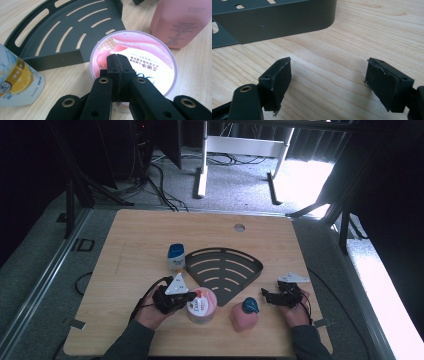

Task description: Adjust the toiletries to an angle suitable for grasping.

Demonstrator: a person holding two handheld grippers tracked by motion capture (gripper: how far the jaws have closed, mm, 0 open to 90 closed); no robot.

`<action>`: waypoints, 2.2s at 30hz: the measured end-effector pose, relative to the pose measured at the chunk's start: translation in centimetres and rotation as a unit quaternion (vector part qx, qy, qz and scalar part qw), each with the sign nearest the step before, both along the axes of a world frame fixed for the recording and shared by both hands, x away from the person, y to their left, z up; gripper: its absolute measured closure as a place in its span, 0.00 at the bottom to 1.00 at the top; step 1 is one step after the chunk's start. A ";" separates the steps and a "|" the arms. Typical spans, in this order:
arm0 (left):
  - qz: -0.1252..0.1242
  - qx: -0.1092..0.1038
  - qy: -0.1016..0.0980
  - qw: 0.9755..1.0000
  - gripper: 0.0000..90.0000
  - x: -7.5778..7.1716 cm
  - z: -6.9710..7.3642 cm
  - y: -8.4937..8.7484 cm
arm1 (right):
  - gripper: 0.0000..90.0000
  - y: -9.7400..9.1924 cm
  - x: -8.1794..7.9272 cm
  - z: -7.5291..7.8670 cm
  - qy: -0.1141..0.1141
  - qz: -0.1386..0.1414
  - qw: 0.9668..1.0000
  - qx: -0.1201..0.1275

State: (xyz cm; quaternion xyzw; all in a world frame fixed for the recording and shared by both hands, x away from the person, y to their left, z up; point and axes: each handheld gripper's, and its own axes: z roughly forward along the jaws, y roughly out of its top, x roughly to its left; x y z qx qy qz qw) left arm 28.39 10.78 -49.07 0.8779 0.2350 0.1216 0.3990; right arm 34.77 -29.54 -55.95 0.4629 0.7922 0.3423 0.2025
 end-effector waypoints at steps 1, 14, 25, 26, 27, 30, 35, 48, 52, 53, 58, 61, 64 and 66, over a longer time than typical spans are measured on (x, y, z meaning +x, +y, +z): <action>0.000 0.000 0.000 1.000 1.00 0.0 0.0 0.0 | 0.23 0.0 0.0 0.0 0.000 0.000 1.000 0.000; 0.008 -0.029 0.027 0.999 1.00 -0.6 -0.5 2.0 | 0.70 0.7 -2.6 1.7 -0.018 0.045 0.999 0.003; 0.003 -0.020 0.029 0.999 1.00 -1.0 -0.4 2.7 | 0.72 1.6 -5.8 2.9 -0.006 0.110 0.992 0.060; 0.003 -0.020 0.029 0.999 1.00 -1.0 -0.4 2.7 | 0.72 1.6 -5.8 2.9 -0.006 0.110 0.992 0.060; 0.004 -0.019 0.031 0.999 1.00 -1.1 -0.3 3.0 | 0.72 1.6 -6.1 2.9 -0.004 0.113 0.991 0.064; 0.009 -0.015 0.038 0.999 1.00 -1.3 -0.2 3.3 | 0.70 1.4 -6.9 3.0 0.004 0.132 0.987 0.090; 0.009 -0.022 0.045 0.999 1.00 -1.6 -0.2 3.8 | 0.70 1.2 -7.4 2.9 0.015 0.153 0.982 0.110; 0.016 -0.019 0.054 0.998 1.00 -2.0 0.0 5.5 | 0.83 1.5 -8.4 2.7 0.017 0.177 0.977 0.118; 0.032 -0.012 0.052 0.998 1.00 -2.1 0.0 6.3 | 0.94 1.7 -8.9 2.8 0.011 0.189 0.976 0.111; 0.047 0.021 0.051 0.997 1.00 -2.1 -0.3 6.3 | 0.96 1.7 -8.9 2.8 0.009 0.192 0.975 0.110; 0.065 0.032 0.064 0.995 1.00 -2.2 -0.9 7.2 | 0.99 1.8 -9.4 2.9 0.005 0.196 0.975 0.103; 0.062 0.020 0.055 0.996 1.00 -2.2 -0.4 7.1 | 0.99 1.8 -9.5 2.9 0.003 0.198 0.975 0.103; 0.056 0.010 0.049 0.997 1.00 -2.3 -0.1 6.9 | 1.00 1.8 -9.6 2.9 0.005 0.200 0.974 0.104; 0.054 0.006 0.046 0.997 1.00 -2.3 0.0 6.8 | 1.00 1.9 -9.6 2.9 0.005 0.202 0.974 0.103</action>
